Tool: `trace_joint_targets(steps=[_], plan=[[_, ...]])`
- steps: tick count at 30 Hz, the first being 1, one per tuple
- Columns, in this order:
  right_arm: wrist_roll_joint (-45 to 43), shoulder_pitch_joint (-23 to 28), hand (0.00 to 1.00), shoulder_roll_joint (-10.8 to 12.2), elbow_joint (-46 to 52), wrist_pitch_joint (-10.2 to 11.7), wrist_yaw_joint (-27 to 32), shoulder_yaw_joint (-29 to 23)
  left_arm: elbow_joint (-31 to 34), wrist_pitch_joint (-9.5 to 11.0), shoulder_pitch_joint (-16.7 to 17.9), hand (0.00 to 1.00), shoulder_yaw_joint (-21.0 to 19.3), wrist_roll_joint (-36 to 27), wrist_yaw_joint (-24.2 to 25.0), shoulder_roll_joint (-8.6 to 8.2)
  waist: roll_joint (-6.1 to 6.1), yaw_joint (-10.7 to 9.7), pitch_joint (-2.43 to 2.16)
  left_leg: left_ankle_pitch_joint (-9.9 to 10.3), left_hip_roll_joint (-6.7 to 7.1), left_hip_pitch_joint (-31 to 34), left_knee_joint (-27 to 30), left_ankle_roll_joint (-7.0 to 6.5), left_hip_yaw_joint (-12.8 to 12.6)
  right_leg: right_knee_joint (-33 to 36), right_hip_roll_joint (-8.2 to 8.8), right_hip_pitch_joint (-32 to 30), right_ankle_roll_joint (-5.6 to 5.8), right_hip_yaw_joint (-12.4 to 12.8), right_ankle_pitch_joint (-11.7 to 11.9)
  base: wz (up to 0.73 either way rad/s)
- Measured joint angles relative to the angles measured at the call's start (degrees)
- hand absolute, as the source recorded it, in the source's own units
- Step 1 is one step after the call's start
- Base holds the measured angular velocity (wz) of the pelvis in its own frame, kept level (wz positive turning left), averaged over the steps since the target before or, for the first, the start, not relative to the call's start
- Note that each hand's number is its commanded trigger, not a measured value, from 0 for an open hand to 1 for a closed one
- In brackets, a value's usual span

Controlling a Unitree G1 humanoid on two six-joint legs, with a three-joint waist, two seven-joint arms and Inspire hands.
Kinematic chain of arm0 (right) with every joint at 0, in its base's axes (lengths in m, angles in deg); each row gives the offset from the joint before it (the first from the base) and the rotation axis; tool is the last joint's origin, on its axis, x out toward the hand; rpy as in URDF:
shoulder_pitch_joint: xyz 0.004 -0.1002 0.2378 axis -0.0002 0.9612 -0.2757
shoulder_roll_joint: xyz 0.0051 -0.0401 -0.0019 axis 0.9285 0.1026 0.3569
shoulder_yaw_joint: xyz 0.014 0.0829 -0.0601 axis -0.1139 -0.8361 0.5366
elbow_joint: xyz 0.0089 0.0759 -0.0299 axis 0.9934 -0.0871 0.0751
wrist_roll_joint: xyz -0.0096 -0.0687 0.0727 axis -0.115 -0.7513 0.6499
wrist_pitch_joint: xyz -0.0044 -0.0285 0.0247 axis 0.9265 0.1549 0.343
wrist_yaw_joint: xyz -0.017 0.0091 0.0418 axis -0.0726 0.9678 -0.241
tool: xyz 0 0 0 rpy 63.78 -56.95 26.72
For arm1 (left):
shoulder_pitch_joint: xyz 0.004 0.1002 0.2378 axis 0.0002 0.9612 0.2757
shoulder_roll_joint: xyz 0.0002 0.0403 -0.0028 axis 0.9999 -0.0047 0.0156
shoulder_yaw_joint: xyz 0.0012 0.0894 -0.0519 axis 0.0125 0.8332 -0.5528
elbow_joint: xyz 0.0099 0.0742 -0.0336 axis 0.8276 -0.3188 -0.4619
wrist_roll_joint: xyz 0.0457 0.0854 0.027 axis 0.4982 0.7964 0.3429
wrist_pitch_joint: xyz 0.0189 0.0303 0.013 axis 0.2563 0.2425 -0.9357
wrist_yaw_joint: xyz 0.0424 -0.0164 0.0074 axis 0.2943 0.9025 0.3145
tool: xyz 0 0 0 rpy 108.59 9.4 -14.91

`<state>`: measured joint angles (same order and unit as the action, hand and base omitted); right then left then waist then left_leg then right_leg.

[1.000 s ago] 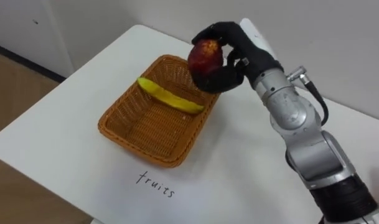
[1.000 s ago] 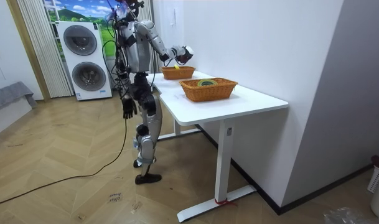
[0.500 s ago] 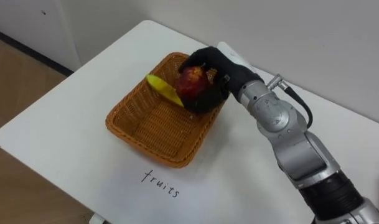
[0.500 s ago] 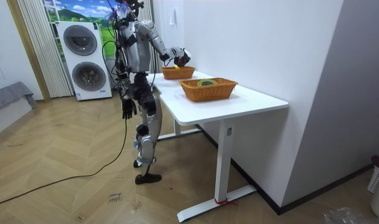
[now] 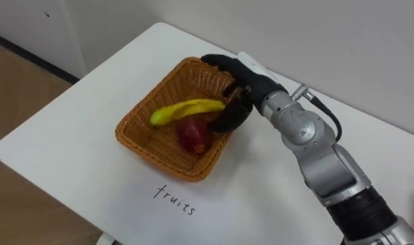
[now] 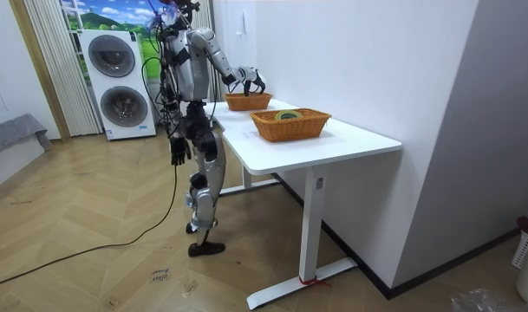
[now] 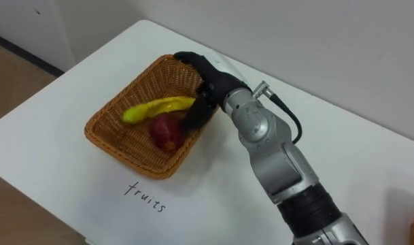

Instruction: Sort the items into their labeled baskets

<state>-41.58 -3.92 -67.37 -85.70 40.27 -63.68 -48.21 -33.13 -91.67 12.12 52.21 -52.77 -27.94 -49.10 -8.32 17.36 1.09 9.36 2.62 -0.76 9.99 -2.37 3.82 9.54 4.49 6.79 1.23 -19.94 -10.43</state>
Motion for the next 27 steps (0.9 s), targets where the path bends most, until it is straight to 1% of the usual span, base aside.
trace_joint_targets(steps=[8,10,20,24,27], plan=[[0.00,0.00,0.00,0.00,0.00,-0.01,-0.74,0.00,-0.05,0.00,-0.14,0.00,0.00,-0.01,-0.01,0.01,-0.16,0.01,-0.11,0.00,0.02,0.01,0.04,0.00,0.00,0.00,0.00,0.00,0.00,0.00,0.00,0.00],[0.00,0.00,0.00,0.00,0.00,-0.01,-0.75,0.00,-0.06,0.00,-0.14,0.00,-0.01,-0.01,-0.01,0.03,-0.04,0.01,-0.03,0.00,0.01,0.01,0.07,0.00,-0.02,0.00,0.00,0.01,0.00,0.04,0.00,0.00],[0.00,-0.04,0.00,0.03,0.01,-0.01,-1.18,0.00,-0.06,-0.07,-0.21,0.00,0.58,0.02,0.01,0.09,0.08,0.04,0.05,0.00,0.00,0.01,0.15,0.00,-0.10,0.01,0.01,0.02,0.00,0.30,0.00,0.00],[0.03,-0.13,0.00,0.09,0.01,0.00,-0.98,-0.82,-0.07,0.01,-0.59,0.00,1.04,-0.07,0.02,0.11,0.24,-0.23,0.11,0.00,0.04,0.10,0.39,0.00,-0.08,0.00,-0.03,-0.02,0.00,0.95,0.00,0.00],[0.80,-0.85,0.00,0.16,0.02,0.19,-0.02,-2.06,-0.07,0.23,-0.92,0.00,1.01,0.18,0.04,0.21,0.28,-0.98,0.09,0.00,0.05,0.27,0.55,0.00,-0.05,0.03,-0.03,-0.16,0.00,0.85,0.00,0.00]])
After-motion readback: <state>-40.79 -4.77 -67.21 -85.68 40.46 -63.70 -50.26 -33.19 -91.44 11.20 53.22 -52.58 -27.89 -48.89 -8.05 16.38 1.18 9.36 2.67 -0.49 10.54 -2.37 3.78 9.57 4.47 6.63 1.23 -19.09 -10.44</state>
